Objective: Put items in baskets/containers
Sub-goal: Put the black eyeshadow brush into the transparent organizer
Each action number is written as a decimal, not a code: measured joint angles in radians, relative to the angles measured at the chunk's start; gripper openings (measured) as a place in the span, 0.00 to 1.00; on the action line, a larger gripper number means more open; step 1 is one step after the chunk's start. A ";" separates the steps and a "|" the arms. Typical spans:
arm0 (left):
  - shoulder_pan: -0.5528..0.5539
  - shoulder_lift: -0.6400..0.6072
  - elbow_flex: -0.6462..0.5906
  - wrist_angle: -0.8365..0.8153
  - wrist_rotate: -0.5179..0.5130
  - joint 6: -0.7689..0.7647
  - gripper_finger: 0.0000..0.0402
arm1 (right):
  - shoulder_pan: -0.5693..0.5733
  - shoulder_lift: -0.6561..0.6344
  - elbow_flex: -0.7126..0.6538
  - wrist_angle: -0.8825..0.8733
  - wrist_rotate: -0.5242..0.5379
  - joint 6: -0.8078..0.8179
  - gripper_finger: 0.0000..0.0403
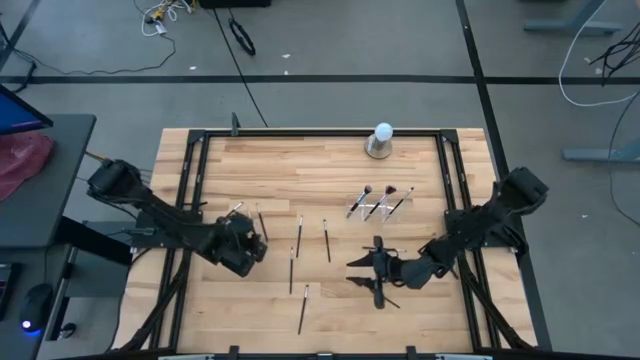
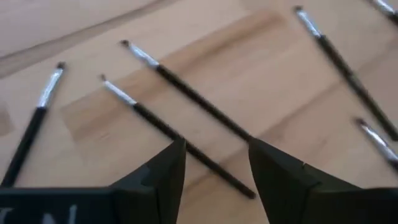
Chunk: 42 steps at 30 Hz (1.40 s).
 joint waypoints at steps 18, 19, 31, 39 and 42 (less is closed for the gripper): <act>0.146 0.220 -0.003 0.158 -0.117 -0.043 0.59 | 0.000 0.027 -0.001 0.045 0.001 -0.008 0.41; 0.153 0.238 -0.003 0.167 -0.118 -0.044 0.58 | 0.000 0.027 0.000 0.045 0.000 -0.008 0.41; 0.142 0.358 -0.001 0.259 -0.217 -0.015 0.28 | 0.000 0.027 -0.001 0.048 0.001 -0.008 0.41; 0.104 0.370 -0.004 0.323 -0.242 0.102 0.04 | 0.000 0.027 -0.001 0.048 0.001 -0.008 0.41; 0.103 0.370 -0.003 0.334 -0.244 0.104 0.04 | 0.000 0.027 -0.001 0.048 0.000 -0.008 0.41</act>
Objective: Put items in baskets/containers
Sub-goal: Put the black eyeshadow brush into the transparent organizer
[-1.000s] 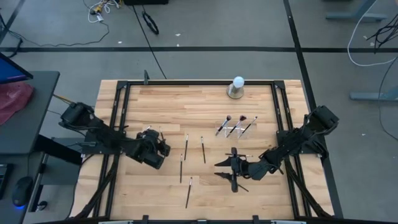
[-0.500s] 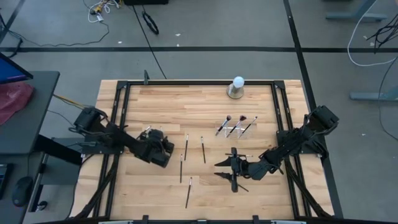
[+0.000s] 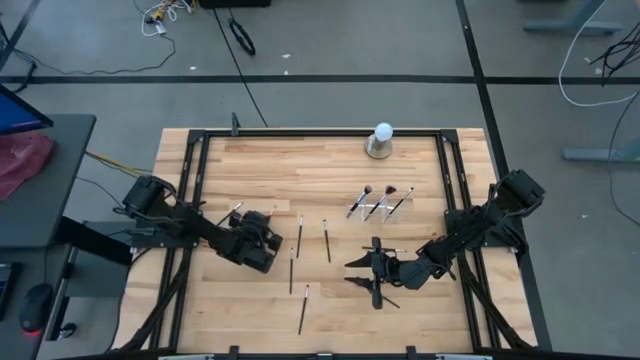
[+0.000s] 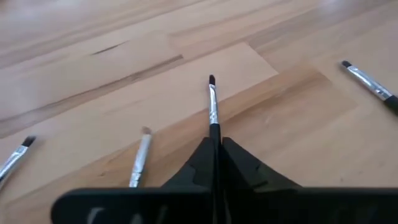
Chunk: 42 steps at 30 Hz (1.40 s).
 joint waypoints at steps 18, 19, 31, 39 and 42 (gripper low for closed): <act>-0.084 -0.040 0.000 0.149 -0.032 0.115 0.03 | 0.000 0.000 0.000 -0.003 0.000 -0.001 0.41; -0.092 -0.043 0.001 0.149 -0.046 0.117 0.03 | 0.000 0.000 0.000 -0.003 0.000 -0.001 0.41; -0.166 -0.060 0.000 0.487 -0.145 0.483 0.04 | -0.002 -0.001 0.000 -0.048 0.000 0.077 0.41; -0.170 -0.060 0.000 1.112 0.053 1.108 0.04 | -0.021 -0.001 0.001 -0.077 0.062 0.150 0.41; -0.170 -0.060 0.000 1.241 0.121 1.214 0.04 | -0.021 -0.001 0.001 -0.023 0.113 0.117 0.41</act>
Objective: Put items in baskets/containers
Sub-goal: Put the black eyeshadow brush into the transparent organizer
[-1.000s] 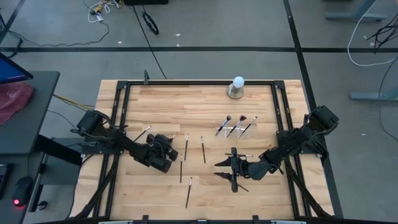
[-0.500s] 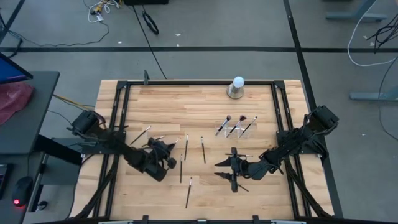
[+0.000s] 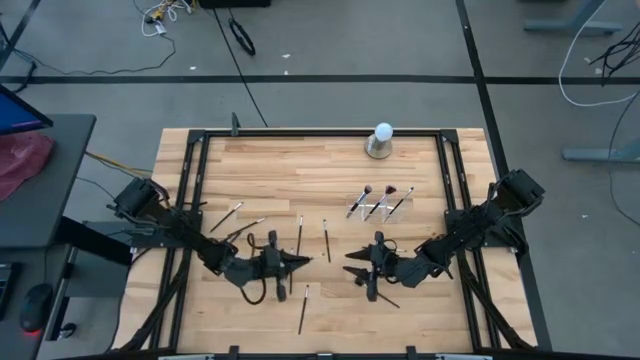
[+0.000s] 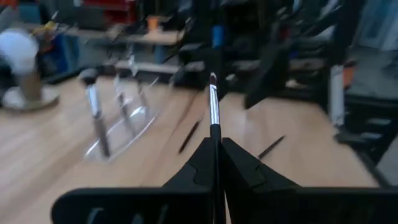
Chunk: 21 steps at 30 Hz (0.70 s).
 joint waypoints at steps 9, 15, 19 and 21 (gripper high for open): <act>0.001 0.000 0.042 0.047 0.034 0.090 0.04 | -0.031 0.089 0.005 0.320 -0.047 -0.190 0.41; 0.001 0.000 0.077 0.035 0.060 0.133 0.04 | -0.055 0.227 0.066 0.542 -0.076 -0.307 0.41; 0.003 0.000 0.080 0.035 0.077 0.132 0.04 | -0.061 0.261 0.136 0.560 -0.098 -0.371 0.41; 0.003 0.000 0.080 0.036 0.077 0.132 0.04 | -0.063 0.267 0.164 0.558 -0.105 -0.400 0.41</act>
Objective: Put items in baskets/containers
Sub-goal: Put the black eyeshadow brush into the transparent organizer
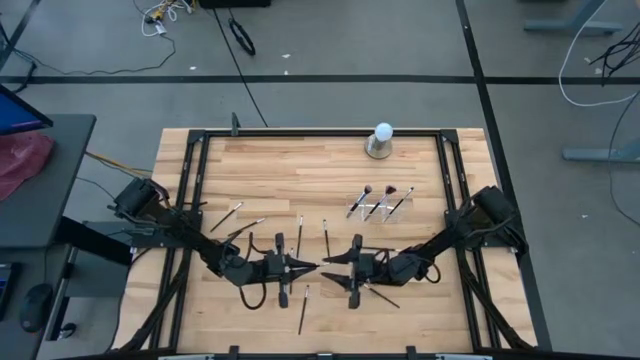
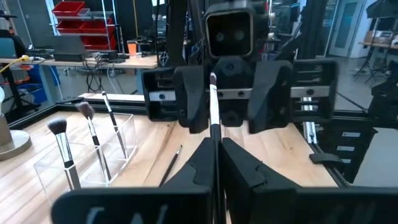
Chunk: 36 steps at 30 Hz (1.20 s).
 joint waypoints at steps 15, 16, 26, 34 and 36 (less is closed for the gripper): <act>0.000 0.000 0.000 -0.008 0.004 -0.007 0.04 | -0.002 0.001 0.024 -0.012 0.003 -0.026 0.08; 0.000 0.000 0.000 -0.010 0.006 -0.008 0.04 | -0.001 0.001 0.024 -0.012 0.000 -0.026 0.05; 0.008 0.000 0.000 -0.079 0.000 -0.059 0.33 | 0.052 -0.148 0.019 -0.333 0.221 -0.003 0.02; 0.039 0.004 0.000 -0.189 0.000 -0.196 0.59 | 0.111 -0.634 0.018 -1.331 0.339 0.498 0.02; 0.041 0.008 -0.001 -0.197 0.002 -0.197 0.61 | 0.110 -0.741 0.018 -1.593 0.339 0.661 0.02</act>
